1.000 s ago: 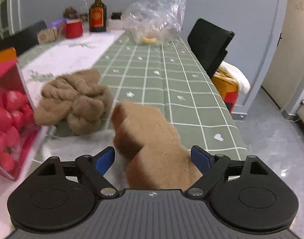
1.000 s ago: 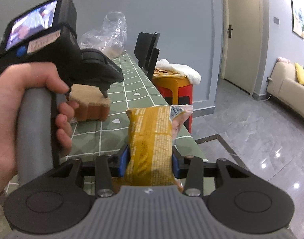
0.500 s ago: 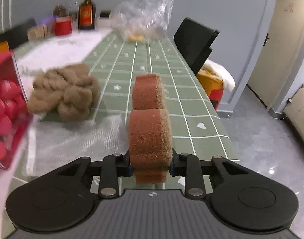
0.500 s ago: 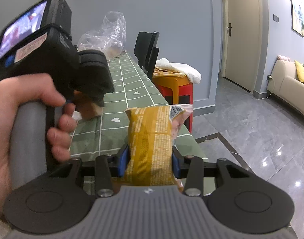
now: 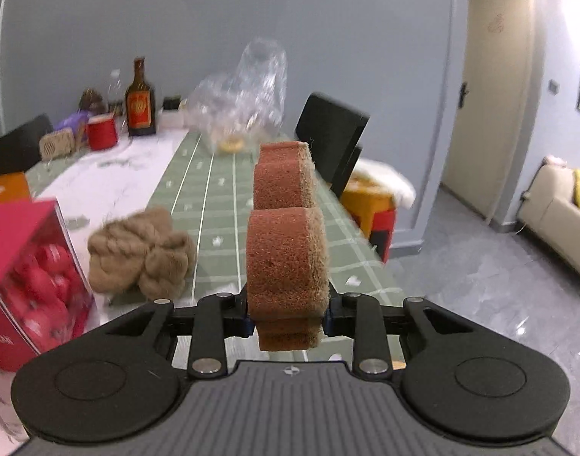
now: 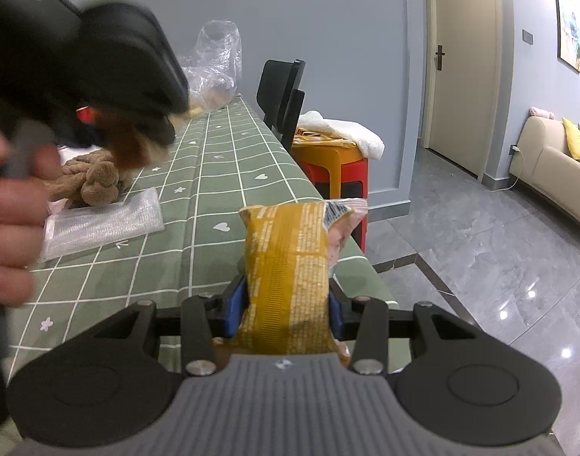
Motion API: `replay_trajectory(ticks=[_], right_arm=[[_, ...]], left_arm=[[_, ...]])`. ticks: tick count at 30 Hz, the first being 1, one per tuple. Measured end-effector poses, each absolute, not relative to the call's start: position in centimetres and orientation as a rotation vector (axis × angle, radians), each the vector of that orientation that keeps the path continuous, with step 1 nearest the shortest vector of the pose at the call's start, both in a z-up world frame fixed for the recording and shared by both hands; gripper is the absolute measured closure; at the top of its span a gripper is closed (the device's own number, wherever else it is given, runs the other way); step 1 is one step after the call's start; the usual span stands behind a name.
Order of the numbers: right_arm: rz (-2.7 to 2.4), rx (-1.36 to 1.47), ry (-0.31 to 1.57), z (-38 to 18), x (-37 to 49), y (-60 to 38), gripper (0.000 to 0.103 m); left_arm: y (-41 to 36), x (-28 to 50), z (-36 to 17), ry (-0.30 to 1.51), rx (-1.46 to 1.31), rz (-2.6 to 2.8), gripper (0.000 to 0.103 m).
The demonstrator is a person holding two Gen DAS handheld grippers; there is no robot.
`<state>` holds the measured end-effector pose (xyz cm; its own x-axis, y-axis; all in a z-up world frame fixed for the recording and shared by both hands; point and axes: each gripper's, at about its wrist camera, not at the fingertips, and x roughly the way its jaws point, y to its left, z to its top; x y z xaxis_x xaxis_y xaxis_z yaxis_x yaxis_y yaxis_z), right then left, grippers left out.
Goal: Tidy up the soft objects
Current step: 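Carry the sponge and bread package with both tools over the orange box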
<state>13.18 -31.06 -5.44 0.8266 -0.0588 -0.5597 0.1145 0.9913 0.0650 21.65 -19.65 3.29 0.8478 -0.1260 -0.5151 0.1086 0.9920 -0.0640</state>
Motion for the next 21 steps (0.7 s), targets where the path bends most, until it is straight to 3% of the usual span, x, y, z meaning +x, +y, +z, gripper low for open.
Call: replay_trajectory(ticks=[14,21], right_arm=[[0.114,0.118,0.566,-4.9,8.8,-29.8,0.061],[0.182,0.155,0.439,-0.3,6.3,-28.1,0.061]], left_arm=[[-13.0,10.8,10.4,0.27,-0.02,-0.223,0.068],[-6.0,7.1,12.8,0.184,-0.119,-0.185,0.068]])
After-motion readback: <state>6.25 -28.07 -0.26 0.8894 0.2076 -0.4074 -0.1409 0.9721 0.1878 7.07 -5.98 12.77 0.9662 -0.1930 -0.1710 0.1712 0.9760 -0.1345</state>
